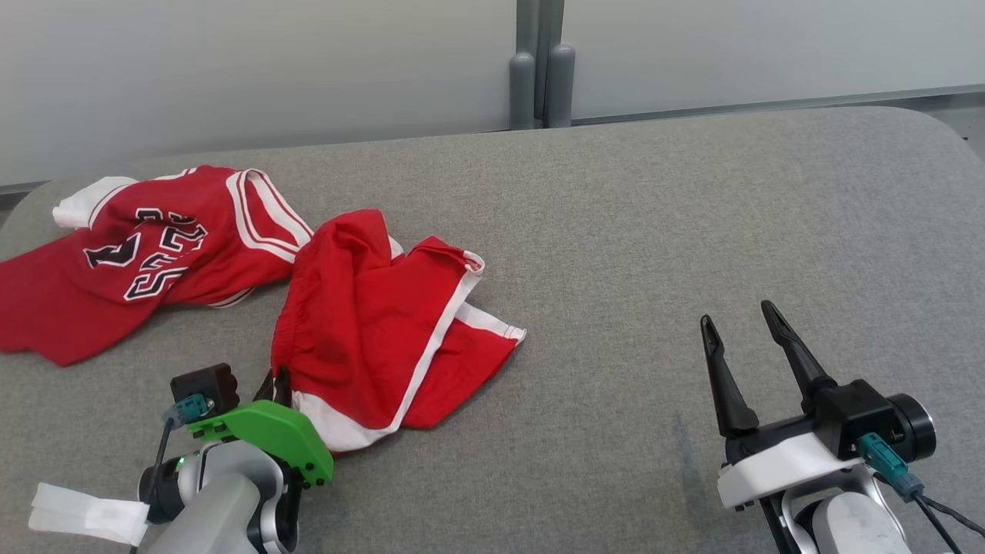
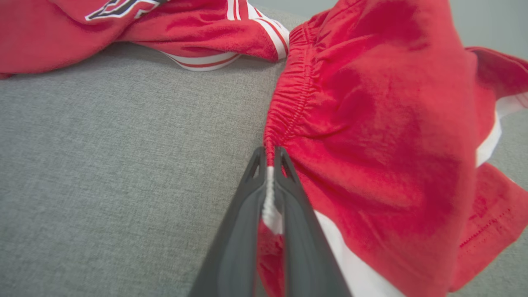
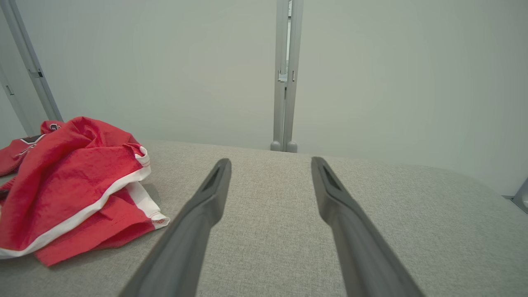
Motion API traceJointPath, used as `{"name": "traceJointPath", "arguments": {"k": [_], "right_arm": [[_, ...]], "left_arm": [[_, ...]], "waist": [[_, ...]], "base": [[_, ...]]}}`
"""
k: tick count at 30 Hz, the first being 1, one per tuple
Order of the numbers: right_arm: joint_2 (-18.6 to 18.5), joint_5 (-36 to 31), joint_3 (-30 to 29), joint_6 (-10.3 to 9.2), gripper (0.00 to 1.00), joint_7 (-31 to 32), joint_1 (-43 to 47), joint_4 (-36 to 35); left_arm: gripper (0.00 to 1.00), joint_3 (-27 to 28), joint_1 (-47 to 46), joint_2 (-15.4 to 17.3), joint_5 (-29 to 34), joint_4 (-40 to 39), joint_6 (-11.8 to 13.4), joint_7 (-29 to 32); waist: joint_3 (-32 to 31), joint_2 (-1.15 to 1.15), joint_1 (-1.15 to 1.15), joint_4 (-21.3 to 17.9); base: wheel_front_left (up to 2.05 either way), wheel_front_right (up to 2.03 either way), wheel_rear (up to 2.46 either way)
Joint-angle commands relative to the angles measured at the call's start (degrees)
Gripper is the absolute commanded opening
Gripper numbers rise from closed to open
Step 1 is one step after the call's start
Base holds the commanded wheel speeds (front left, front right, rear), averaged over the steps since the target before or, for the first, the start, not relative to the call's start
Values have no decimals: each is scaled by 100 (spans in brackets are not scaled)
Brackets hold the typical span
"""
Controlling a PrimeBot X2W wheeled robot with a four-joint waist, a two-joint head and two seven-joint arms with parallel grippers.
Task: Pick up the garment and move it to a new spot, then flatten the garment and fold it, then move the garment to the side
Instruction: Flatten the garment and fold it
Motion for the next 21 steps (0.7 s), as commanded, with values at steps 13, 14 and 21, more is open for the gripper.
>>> {"name": "traceJointPath", "arguments": {"k": [13, 14, 21], "right_arm": [[-20, -119, 257, 0, 100, -17, -476, 414], [-20, -144, 315, 0, 100, -16, -571, 515], [-22, -291, 523, 0, 100, -17, -1417, 1617]], "left_arm": [[100, 12, 172, -55, 354, -394, -14, -367], [100, 15, 202, -63, 387, -491, 7, -376], [100, 23, 493, -206, 766, -1321, 103, -406]], "waist": [[-2, 31, 0, 487], [4, 31, 0, 567], [93, 31, 0, 1321]], "base": [[0, 0, 0], [0, 0, 0], [0, 0, 0]]}}
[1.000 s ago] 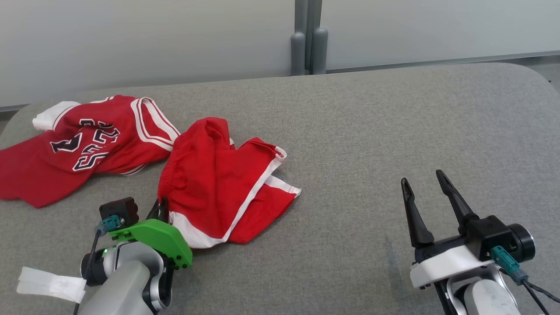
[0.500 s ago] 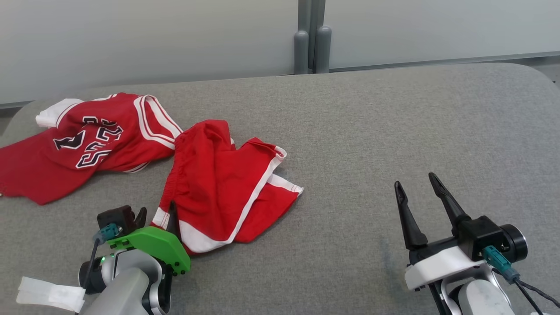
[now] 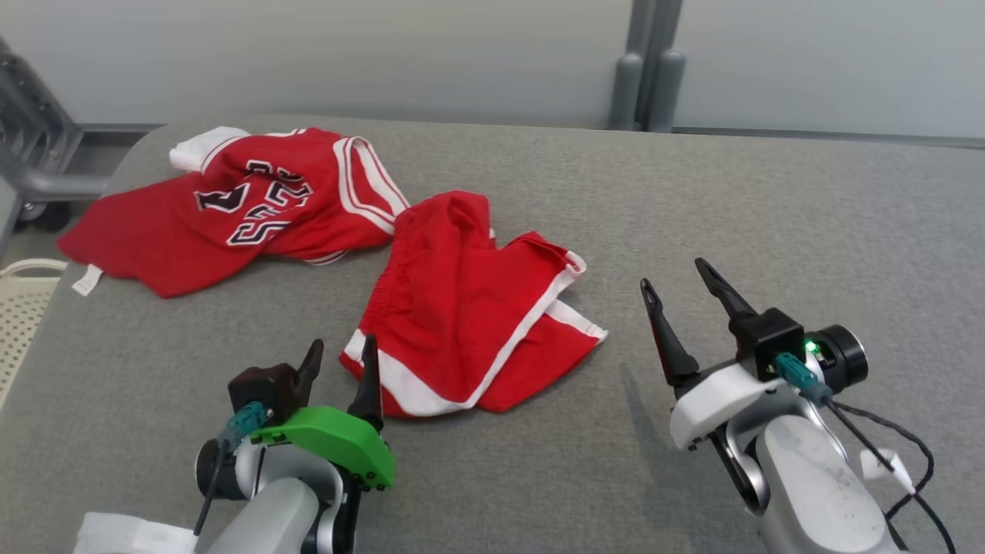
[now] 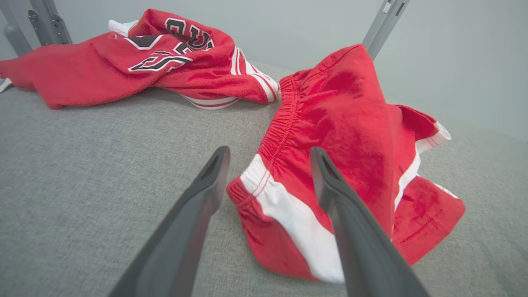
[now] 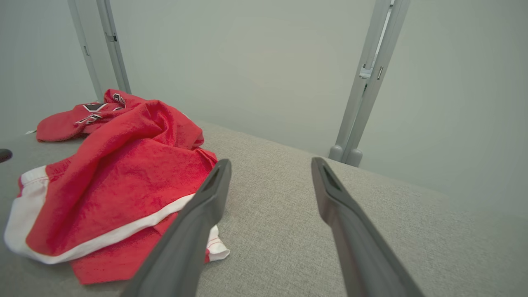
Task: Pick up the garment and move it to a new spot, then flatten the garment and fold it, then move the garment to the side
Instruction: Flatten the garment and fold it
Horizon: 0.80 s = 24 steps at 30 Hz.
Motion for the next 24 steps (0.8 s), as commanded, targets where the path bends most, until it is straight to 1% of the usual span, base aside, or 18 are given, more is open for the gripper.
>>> {"name": "traceJointPath", "arguments": {"k": [1, 6, 11, 16, 22, 23, 24], "right_arm": [[-21, -63, 8, 0, 100, -17, -188, 195], [-42, -199, -56, 0, 100, -17, -796, 1122], [-124, -272, -119, 0, 100, -17, -1242, 1936], [-223, -349, -245, 0, 100, -17, -1554, 2626], [-256, -343, -408, 0, 100, -17, -1806, 3147], [-262, -339, -424, 0, 84, -17, -1842, 3216], [-256, -317, -429, 0, 55, -17, -1876, 3291]], "left_arm": [[100, 28, 108, -27, 98, -164, 52, -27], [100, 88, 314, -78, 399, -727, 140, -19], [100, 187, 479, -101, 633, -1188, 227, -19], [100, 275, 623, -109, 754, -1500, 279, -19], [100, 355, 739, -116, 829, -1677, 315, -19], [100, 367, 752, -110, 841, -1691, 313, -19], [100, 383, 758, -106, 850, -1703, 310, -19]], "waist": [[87, 31, 0, 521], [192, 31, 0, 1026], [296, 31, 0, 1383], [379, 31, 0, 1583], [441, 31, 0, 1676], [451, 31, 0, 1680], [462, 31, 0, 1680]], "base": [[0, 0, 0], [0, 0, 0], [0, 0, 0], [0, 0, 0], [0, 0, 0], [0, 0, 0], [0, 0, 0]]}}
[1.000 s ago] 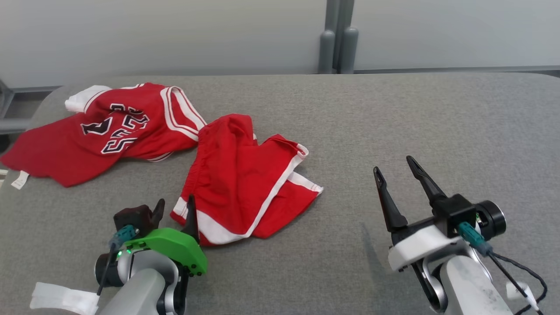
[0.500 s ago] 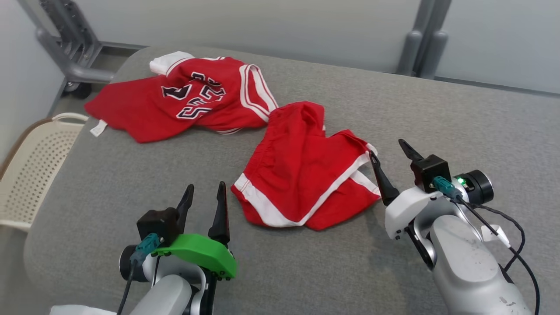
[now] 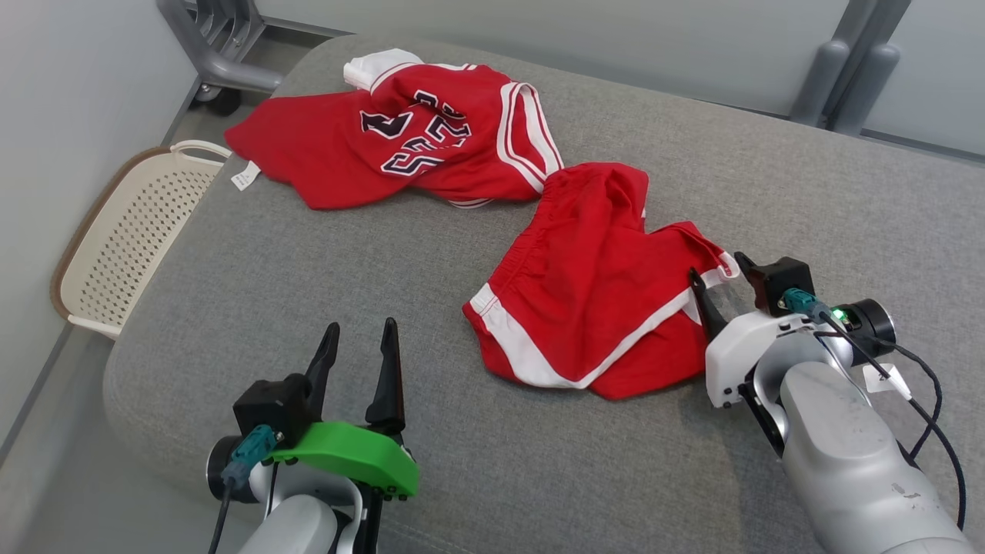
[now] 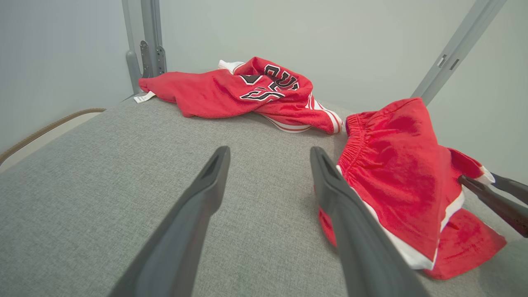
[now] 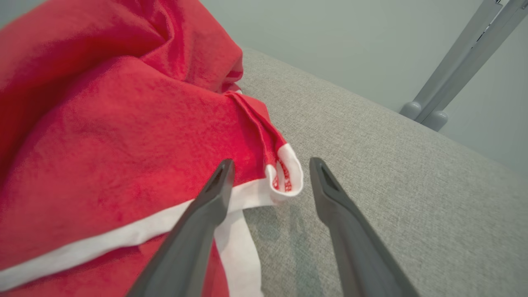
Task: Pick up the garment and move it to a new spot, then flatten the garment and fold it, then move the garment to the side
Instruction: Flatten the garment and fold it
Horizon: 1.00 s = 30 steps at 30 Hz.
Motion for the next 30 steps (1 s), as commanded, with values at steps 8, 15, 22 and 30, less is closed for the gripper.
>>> {"name": "traceJointPath", "arguments": {"k": [8, 15, 22, 30], "right_arm": [[41, 338, 35, 0, 0, -17, -269, -75], [174, 1205, 551, 0, 0, -17, -256, -872], [203, 2486, 909, 0, 0, 142, -345, -1635], [201, 2656, 1293, 0, 0, 720, -562, -2692]], "left_arm": [[100, 168, 171, 72, 64, -75, 77, -2], [100, 265, 252, 131, 23, -87, 84, 3], [100, 320, 386, 182, -54, -124, 112, 11], [100, 432, 513, 181, -122, -191, 159, 8]], "waist": [[57, 31, 0, -209], [-115, 31, 0, -695], [-369, 31, 0, -1256], [-570, 31, 0, -1692]], "base": [[0, 0, 0], [0, 0, 0], [0, 0, 0], [0, 0, 0]]}}
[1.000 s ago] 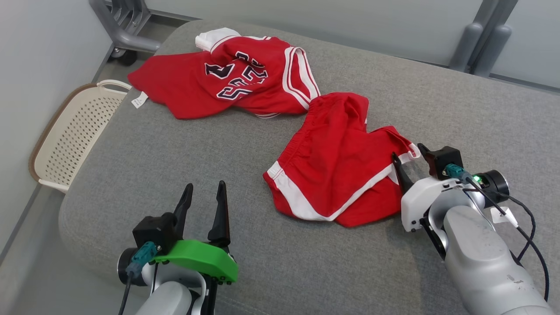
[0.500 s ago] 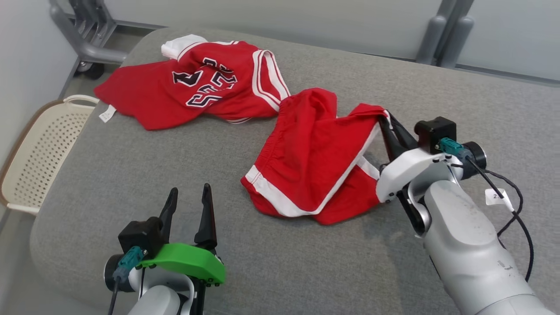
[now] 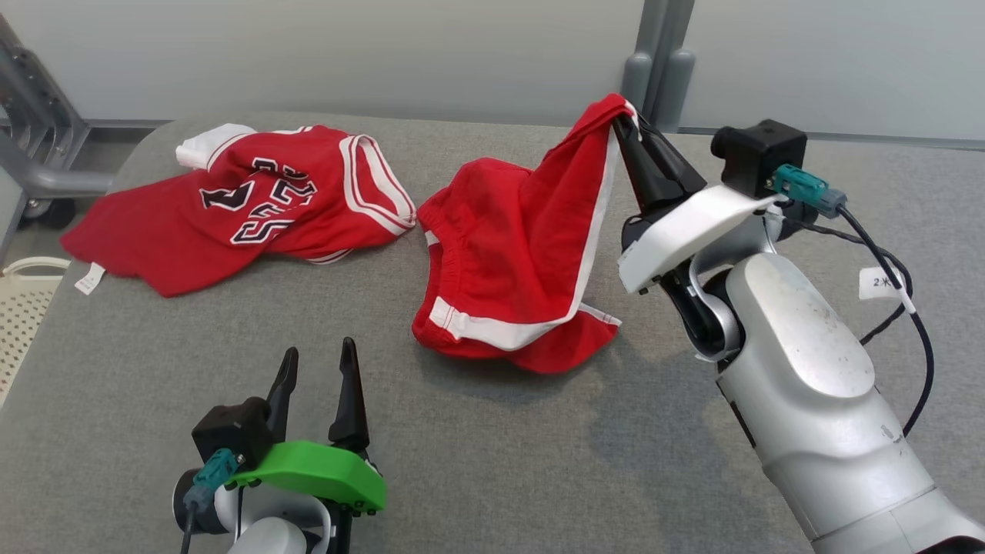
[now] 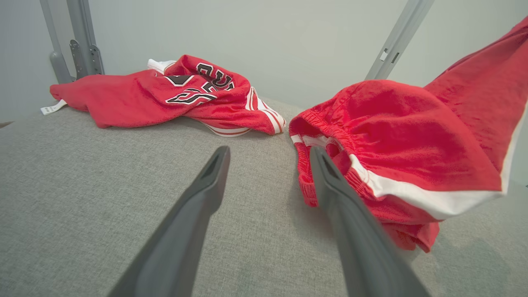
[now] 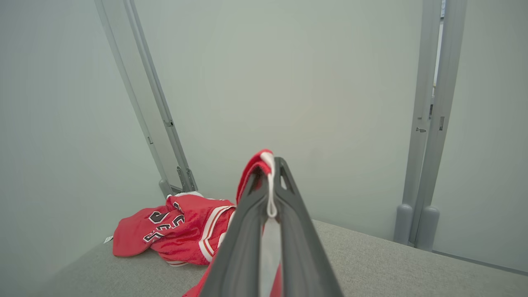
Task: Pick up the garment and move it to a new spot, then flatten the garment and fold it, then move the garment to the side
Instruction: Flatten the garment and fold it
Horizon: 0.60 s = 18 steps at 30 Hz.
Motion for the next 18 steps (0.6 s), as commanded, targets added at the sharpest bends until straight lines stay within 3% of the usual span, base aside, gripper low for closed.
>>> {"name": "traceJointPath", "arguments": {"k": [1, 8, 18], "right_arm": [[-14, 34, 113, 0, 0, 126, -134, -206], [-22, 193, 474, -1, 0, 453, -375, -756], [-259, -769, -846, 0, 0, 1116, 782, 525]], "left_arm": [[100, 44, 104, 30, -31, -28, 20, 4], [100, 147, 152, 47, -48, -71, 39, 1], [100, 127, 184, 12, 33, -53, -21, -1]], "waist": [[-197, 31, 0, -259], [-230, 31, 0, -392], [-122, 31, 0, -478]], "base": [[0, 0, 0], [0, 0, 0], [0, 0, 0]]}}
